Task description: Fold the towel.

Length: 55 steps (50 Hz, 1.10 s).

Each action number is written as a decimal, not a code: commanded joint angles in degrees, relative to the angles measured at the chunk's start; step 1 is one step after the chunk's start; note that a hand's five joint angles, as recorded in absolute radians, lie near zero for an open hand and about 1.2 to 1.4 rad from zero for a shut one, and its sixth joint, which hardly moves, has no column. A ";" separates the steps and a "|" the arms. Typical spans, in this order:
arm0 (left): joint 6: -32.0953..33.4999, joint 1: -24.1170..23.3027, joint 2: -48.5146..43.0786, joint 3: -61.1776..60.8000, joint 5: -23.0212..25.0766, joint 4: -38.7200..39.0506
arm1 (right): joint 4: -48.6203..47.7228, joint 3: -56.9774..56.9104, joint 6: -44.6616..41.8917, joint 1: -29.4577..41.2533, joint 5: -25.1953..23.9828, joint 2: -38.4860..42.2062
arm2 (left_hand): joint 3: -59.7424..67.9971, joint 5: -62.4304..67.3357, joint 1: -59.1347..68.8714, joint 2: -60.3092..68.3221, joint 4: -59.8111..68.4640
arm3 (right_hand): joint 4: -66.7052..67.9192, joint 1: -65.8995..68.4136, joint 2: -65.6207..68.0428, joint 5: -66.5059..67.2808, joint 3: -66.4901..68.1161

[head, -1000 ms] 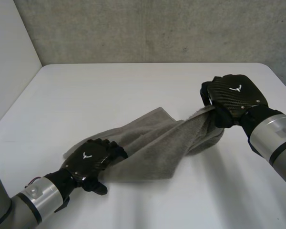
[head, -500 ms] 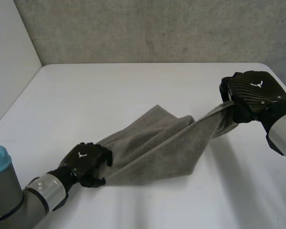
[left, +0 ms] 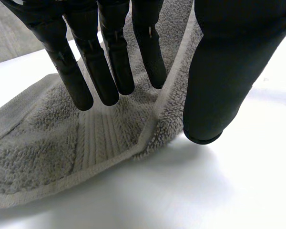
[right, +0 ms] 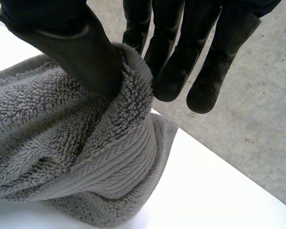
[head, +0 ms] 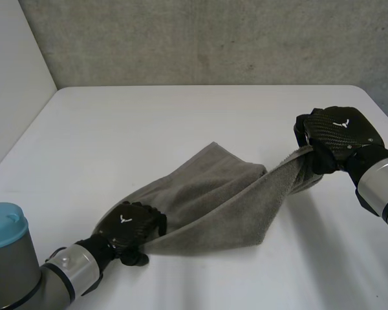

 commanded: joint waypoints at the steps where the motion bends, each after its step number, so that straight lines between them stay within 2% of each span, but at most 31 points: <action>1: 0.29 -1.39 -1.11 0.89 -0.08 0.28 | -0.01 0.04 0.00 -0.03 -0.05 0.00 | 6.41 6.44 6.40 6.44 6.47 | 3.41 3.80 4.11 3.36 3.63; 4: 0.55 -1.39 -2.34 1.33 -0.34 0.37 | -0.01 0.04 0.09 -0.03 0.04 0.00 | 7.41 7.44 7.40 7.45 7.48 | 3.41 3.80 4.11 3.36 3.63; 8: 0.55 -1.39 -3.40 2.21 -0.43 0.37 | -0.19 -0.22 0.09 -0.03 0.04 0.00 | 15.83 15.86 15.82 15.86 15.90 | 3.41 3.80 4.11 3.36 3.63; 9: 0.55 -1.39 -3.84 2.82 -0.43 0.37 | -0.19 -0.66 0.09 -0.03 0.13 0.00 | 21.66 21.69 21.65 21.69 21.72 | 3.41 3.80 4.11 3.36 3.63; 10: 0.55 -1.39 -3.84 2.82 -0.43 0.37 | -0.27 -1.09 0.09 -0.03 0.13 0.27 | 21.72 21.74 21.71 21.75 21.78 | 3.41 3.80 4.11 3.36 3.63; 12: 0.47 -1.39 -4.63 4.31 -0.44 0.72 | -0.54 -1.80 0.09 -0.03 0.13 0.62 | 38.12 38.14 38.11 38.15 38.18 | 3.41 3.80 4.11 3.36 3.63; 16: 0.47 -1.48 -5.95 6.43 -0.52 1.60 | -1.77 -4.61 0.27 0.32 0.31 1.85 | 38.18 38.21 38.17 38.21 38.25 | 3.41 3.80 4.11 3.36 3.63; 22: 0.29 -1.83 -7.80 18.12 -1.66 4.50 | -7.75 -14.46 0.27 0.58 0.75 6.07 | 38.18 38.21 38.17 38.21 38.25 | 3.41 3.80 4.11 3.36 3.63; 24: 0.11 -1.83 -7.45 29.04 -5.94 4.76 | -14.12 -21.45 0.09 0.58 0.66 8.60 | 38.18 38.21 38.17 38.21 38.25 | 3.41 3.80 4.11 3.36 3.63; 25: 0.11 -1.83 -7.44 29.10 -5.97 4.77 | -19.03 -24.97 0.09 0.58 0.66 10.10 | 38.18 38.21 38.17 38.21 38.25 | 3.41 3.80 4.11 3.36 3.63; 26: -0.32 -1.83 -7.01 35.46 -9.80 5.11 | -19.08 -25.01 0.09 0.58 0.66 10.11 | 38.18 38.21 38.17 38.21 38.25 | 3.41 3.80 4.11 3.36 3.63; 28: -1.46 -2.01 -5.87 48.29 -17.97 7.65 | -30.45 -30.78 1.06 0.67 0.83 11.60 | 38.18 38.21 38.17 38.21 38.25 | 3.41 3.80 4.11 3.36 3.63; 29: -1.47 -2.01 -5.86 48.35 -18.01 7.67 | -30.51 -30.81 1.06 0.67 0.83 11.61 | 38.18 38.21 38.17 38.21 38.25 | 3.41 3.80 4.11 3.36 3.63; 31: -5.40 -2.18 -4.46 57.54 -23.70 10.99 | -39.70 -33.70 0.97 1.81 1.18 12.13 | 38.18 38.21 38.17 38.21 38.25 | 3.41 3.80 4.11 3.36 3.63; 32: -5.42 -2.18 -4.46 57.58 -23.72 11.01 | -39.74 -33.71 0.97 1.81 1.18 12.13 | 38.18 38.21 38.17 38.21 38.25 | 3.41 3.80 4.11 3.36 3.63; 33: -8.29 -2.01 -4.02 60.28 -25.20 11.79 | -42.17 -34.32 0.88 2.68 1.18 12.48 | 38.18 38.21 38.17 38.21 38.25 | 3.41 3.80 4.11 3.36 3.63; 34: -11.11 -1.66 -3.58 61.35 -26.00 12.23 | -42.11 -34.76 0.88 3.21 1.18 13.01 | 38.18 38.21 38.17 38.21 38.25 | 3.41 3.80 4.11 3.36 3.63; 35: -11.14 -1.66 -3.58 61.36 -26.01 12.24 | -42.11 -34.76 0.88 3.22 1.18 13.01 | 38.18 38.21 38.17 38.21 38.25 | 3.41 3.80 4.11 3.36 3.63; 37: -15.43 -1.57 -2.96 60.92 -26.01 12.15 | -36.35 -35.02 0.10 3.57 1.18 13.80 | 38.18 38.21 38.17 38.21 38.25 | 3.41 3.80 4.11 3.36 3.63; 38: -15.44 -1.57 -2.96 60.92 -26.01 12.15 | -36.31 -35.02 0.09 3.57 1.18 13.80 | 38.18 38.21 38.17 38.21 38.25 | 3.41 3.80 4.11 3.36 3.63; 40: -16.15 -1.48 -2.87 56.90 -25.84 11.89 | -26.34 -35.37 -0.70 3.57 0.75 14.68 | 38.18 38.21 38.17 38.21 38.25 | 3.41 3.80 4.11 3.36 3.63; 41: -16.15 -1.48 -2.87 56.88 -25.83 11.88 | -26.29 -35.38 -0.70 3.57 0.75 14.68 | 38.18 38.21 38.17 38.21 38.25 | 3.41 3.80 4.11 3.36 3.63; 43: -15.97 -1.31 -2.79 49.36 -25.57 12.32 | -17.54 -35.29 -2.36 3.66 -0.04 16.60 | 38.18 38.21 38.17 38.21 38.25 | 3.41 3.80 4.11 3.36 3.63; 44: -15.97 -1.30 -2.79 49.32 -25.57 12.32 | -17.50 -35.29 -2.37 3.66 -0.05 16.62 | 38.18 38.21 38.17 38.21 38.25 | 3.41 3.80 4.11 3.36 3.63; 46: -15.97 -1.04 -2.79 41.10 -25.57 12.50 | -10.33 -34.33 -5.95 3.75 -0.05 18.89 | 38.18 38.21 38.17 38.21 38.25 | 3.41 3.80 4.11 3.36 3.63; 50: -15.97 -0.60 -2.96 32.71 -25.66 12.85 | -5.55 -31.16 -9.05 4.36 -0.13 20.83 | 38.18 38.21 38.17 38.21 38.25 | 3.41 3.80 4.11 3.36 3.63; 55: -15.79 0.81 -3.58 20.49 -25.66 12.68 | -3.70 -18.71 -13.08 5.41 -0.31 23.38 | 38.18 38.21 38.17 38.21 38.25 | 3.41 3.80 4.11 3.36 3.63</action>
